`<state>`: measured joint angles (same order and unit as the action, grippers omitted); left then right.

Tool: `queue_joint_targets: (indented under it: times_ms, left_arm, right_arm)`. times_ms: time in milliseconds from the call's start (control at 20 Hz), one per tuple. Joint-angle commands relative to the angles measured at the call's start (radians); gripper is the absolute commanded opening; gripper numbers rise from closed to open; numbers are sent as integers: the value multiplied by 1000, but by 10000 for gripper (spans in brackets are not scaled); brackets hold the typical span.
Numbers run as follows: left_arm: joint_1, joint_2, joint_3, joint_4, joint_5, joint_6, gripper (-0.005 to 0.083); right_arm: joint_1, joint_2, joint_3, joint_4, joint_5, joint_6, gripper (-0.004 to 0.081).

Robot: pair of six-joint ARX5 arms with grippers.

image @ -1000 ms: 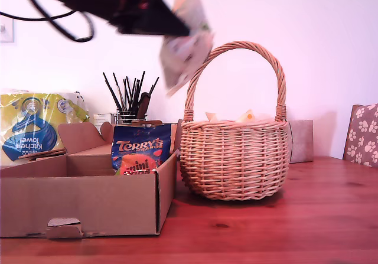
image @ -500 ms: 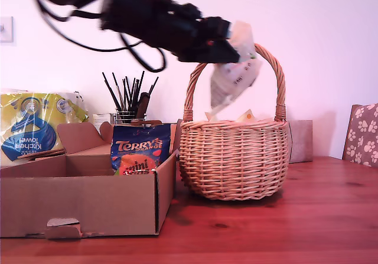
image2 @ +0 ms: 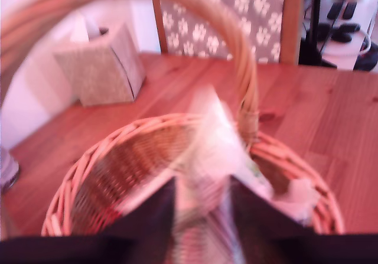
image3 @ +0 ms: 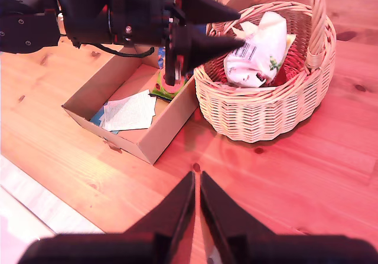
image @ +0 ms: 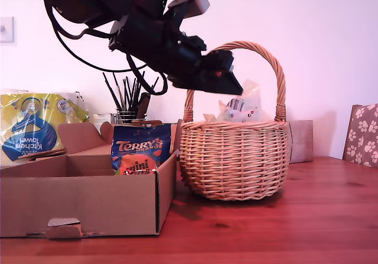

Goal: Move the bags of Easter eggs from the cardboard box on the left into the woven basket on the right side.

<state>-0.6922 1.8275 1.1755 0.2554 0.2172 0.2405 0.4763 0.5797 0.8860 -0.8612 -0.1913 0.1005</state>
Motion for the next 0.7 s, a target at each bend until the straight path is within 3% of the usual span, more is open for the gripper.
queue_joint_targets:
  times_ms: [0, 200, 300, 500, 650]
  left_arm:
    - [-2, -52, 14, -73, -2, -2, 692]
    - [18, -201, 21, -383, -6, 108, 692]
    - [39, -267, 22, -527, -56, 159, 692]
    - [72, -338, 22, -716, -193, 152, 692]
    - [108, -344, 22, -790, -208, 229, 692]
  right_arm:
    - [-3, -5, 0, 4, 3, -4, -12]
    - [-3, -5, 0, 4, 3, -20, -12]
    - [-3, -5, 0, 6, 3, -22, -12]
    - [-3, -5, 1, 11, 0, -22, -12]
    - [-3, -5, 0, 10, -1, -22, -12]
